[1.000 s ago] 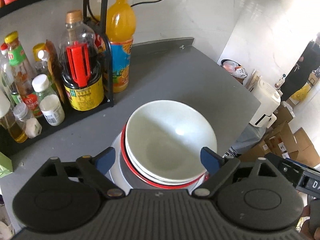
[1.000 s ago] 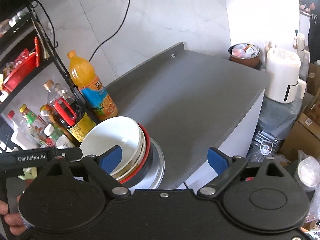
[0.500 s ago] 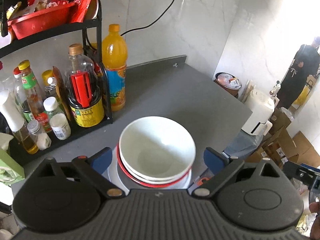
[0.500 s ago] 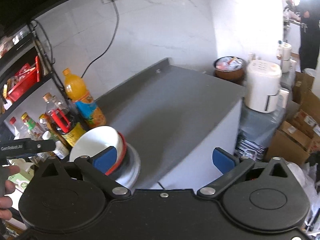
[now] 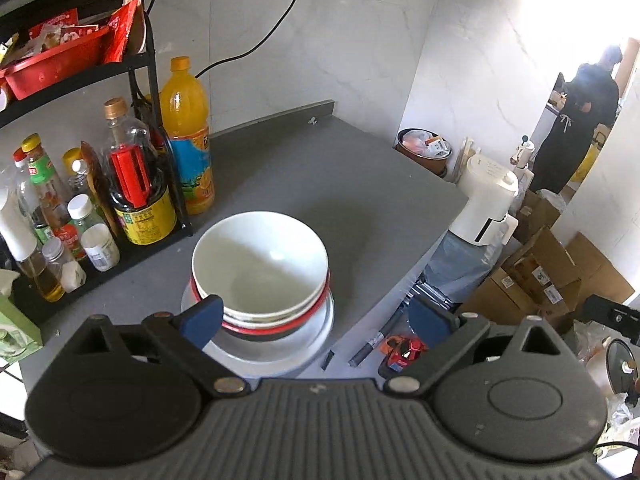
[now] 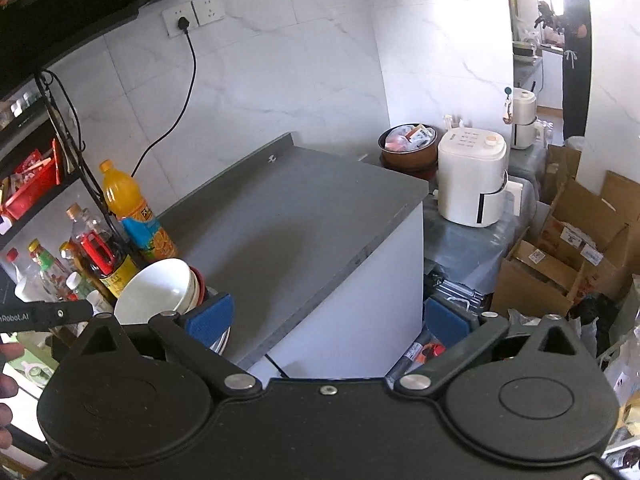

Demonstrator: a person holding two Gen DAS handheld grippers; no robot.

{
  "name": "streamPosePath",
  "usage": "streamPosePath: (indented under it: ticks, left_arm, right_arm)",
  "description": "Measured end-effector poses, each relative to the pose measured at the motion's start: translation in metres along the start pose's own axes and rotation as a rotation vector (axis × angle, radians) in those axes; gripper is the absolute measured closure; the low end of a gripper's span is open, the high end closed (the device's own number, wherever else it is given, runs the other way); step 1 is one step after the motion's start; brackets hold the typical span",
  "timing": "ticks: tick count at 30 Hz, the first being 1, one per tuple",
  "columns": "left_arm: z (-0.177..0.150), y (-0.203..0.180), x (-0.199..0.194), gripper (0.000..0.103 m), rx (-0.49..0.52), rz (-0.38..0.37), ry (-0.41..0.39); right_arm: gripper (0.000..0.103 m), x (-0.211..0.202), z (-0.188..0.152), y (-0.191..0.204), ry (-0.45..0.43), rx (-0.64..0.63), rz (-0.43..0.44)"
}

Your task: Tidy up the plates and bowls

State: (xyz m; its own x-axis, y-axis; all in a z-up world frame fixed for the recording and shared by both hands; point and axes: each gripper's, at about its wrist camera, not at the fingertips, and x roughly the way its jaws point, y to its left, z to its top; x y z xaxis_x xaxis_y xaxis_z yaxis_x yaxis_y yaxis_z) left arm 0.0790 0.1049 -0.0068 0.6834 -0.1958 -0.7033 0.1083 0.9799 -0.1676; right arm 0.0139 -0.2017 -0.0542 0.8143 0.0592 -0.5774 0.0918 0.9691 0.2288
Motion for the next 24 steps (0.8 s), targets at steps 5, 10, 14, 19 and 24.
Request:
streamPosePath:
  ticks: [5,10,14,19,24]
  left_arm:
    - [-0.01,-0.009,-0.013,0.005,-0.007,0.034,0.0]
    - [-0.022,-0.015,-0.025,0.005,-0.012,0.026,0.006]
    - [-0.034,-0.021,-0.03,0.005,-0.008,0.036,0.014]
    - [-0.046,-0.026,-0.036,0.005,0.002,0.046,0.016]
    - [-0.055,-0.026,-0.04,0.005,-0.001,0.049,0.024]
  right_arm:
    - [0.0,-0.007,-0.006,0.001,0.028,-0.003,0.014]
    - [0.0,-0.012,-0.013,0.01,0.056,-0.036,0.043]
    - [0.0,-0.012,-0.019,0.012,0.073,-0.04,0.059]
    - [0.0,-0.017,-0.029,0.018,0.092,-0.06,0.064]
    - [0.0,-0.021,-0.038,0.02,0.106,-0.056,0.078]
